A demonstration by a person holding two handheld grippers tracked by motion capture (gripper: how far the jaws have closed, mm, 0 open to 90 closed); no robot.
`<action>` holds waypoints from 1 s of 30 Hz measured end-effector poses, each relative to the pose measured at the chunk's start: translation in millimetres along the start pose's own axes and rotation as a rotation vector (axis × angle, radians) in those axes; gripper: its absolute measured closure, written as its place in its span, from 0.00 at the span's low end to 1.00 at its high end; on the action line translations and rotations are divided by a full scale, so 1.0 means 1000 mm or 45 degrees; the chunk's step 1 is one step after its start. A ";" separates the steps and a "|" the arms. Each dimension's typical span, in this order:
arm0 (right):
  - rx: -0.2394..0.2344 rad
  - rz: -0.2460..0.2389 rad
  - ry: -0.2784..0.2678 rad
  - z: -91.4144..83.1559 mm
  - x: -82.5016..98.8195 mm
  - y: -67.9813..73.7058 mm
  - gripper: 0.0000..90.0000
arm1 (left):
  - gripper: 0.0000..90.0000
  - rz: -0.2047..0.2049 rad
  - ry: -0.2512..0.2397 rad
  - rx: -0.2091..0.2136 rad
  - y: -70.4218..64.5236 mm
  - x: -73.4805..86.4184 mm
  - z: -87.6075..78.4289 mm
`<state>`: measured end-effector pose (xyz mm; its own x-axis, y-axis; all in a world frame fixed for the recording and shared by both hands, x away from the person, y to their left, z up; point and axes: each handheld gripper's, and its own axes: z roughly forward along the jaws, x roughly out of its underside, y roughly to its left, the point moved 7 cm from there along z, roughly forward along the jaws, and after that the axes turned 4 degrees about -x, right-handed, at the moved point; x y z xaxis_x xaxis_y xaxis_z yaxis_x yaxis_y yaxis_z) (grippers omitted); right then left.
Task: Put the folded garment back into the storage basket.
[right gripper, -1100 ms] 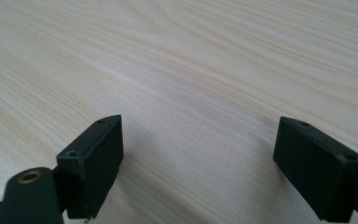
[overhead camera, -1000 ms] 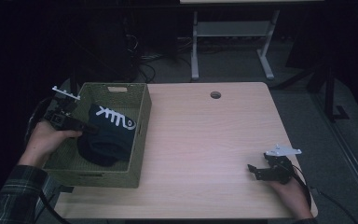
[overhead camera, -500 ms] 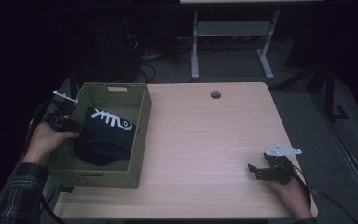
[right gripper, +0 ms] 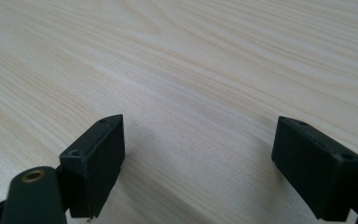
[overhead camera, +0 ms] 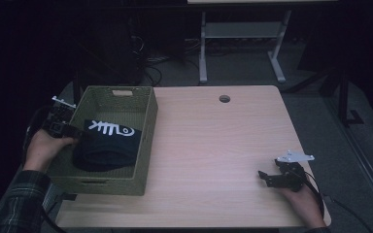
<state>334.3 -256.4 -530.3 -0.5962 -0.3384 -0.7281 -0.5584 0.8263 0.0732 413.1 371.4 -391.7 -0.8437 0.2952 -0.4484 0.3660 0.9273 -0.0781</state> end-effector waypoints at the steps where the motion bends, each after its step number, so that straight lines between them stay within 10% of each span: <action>1: 0.001 0.000 0.000 0.000 0.000 0.000 0.19 | 0.57 -0.006 -0.006 -0.002 0.001 0.000 -0.001; 11: 0.000 0.000 0.000 0.000 0.000 0.000 0.19 | 0.41 -0.023 -0.104 0.018 -0.011 -0.002 -0.010; 30: 0.001 0.003 0.001 0.000 0.000 0.000 0.18 | 0.19 0.091 -0.272 0.052 -0.080 -0.021 -0.024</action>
<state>334.2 -256.4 -530.3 -0.5984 -0.3367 -0.7271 -0.5563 0.8276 0.0746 392.2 296.5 -354.8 -0.7143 0.3000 -0.6323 0.4410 0.8945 -0.0739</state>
